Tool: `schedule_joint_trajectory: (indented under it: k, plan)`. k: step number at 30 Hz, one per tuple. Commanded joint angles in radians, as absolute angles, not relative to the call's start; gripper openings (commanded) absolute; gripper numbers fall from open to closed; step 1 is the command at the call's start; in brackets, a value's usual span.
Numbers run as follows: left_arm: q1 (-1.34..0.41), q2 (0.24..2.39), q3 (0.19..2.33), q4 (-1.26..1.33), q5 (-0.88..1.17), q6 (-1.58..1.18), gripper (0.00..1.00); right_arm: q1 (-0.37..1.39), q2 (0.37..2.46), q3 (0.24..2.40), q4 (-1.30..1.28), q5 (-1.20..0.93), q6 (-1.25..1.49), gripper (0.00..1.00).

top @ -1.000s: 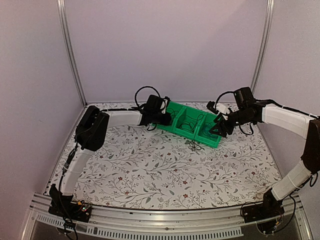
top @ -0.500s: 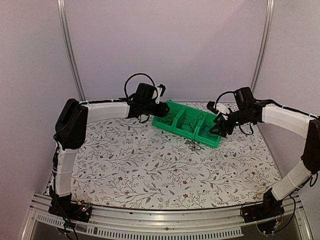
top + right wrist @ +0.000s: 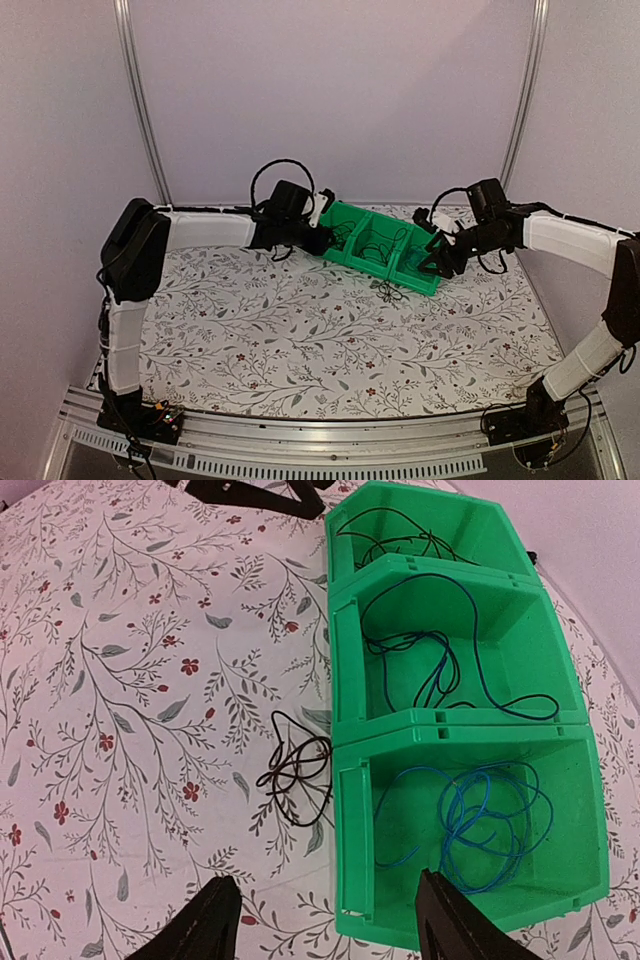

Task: Untangle the cables

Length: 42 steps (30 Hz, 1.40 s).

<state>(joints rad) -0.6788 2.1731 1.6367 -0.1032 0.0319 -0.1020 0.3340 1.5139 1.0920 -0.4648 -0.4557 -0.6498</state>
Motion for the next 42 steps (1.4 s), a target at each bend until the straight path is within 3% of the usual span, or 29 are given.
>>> schedule_joint_trajectory:
  k: [1,6,16,26,28,31,35,42]
  plan:
    - [-0.764,1.998,1.468,0.042,0.049,-0.015,0.45,0.365,1.532,1.071,-0.472,-0.512,-0.671,0.61]
    - [-0.826,1.909,1.283,0.155,0.125,-0.038,0.43,0.456,1.642,1.068,-0.438,-0.454,-0.679,0.59]
    - [-0.898,1.812,1.018,0.337,0.031,-0.249,0.47,0.511,1.838,1.138,-0.366,-0.311,-0.69,0.61]
    - [-0.898,1.773,0.949,0.399,0.018,-0.258,0.46,0.531,1.924,1.142,-0.311,-0.248,-0.691,0.57]
    - [-0.897,1.785,0.957,0.403,0.025,-0.258,0.46,0.532,1.931,1.149,-0.309,-0.246,-0.697,0.52]
    - [-0.898,1.805,0.969,0.417,0.035,-0.257,0.46,0.535,1.947,1.17,-0.33,-0.25,-0.702,0.27]
    - [-0.902,1.842,0.971,0.47,0.075,-0.258,0.46,0.538,1.904,1.175,-0.373,-0.263,-0.698,0.03]
    - [-0.92,1.929,0.989,0.562,0.143,-0.257,0.45,0.541,1.706,1.213,-0.54,-0.357,-0.71,0.0]
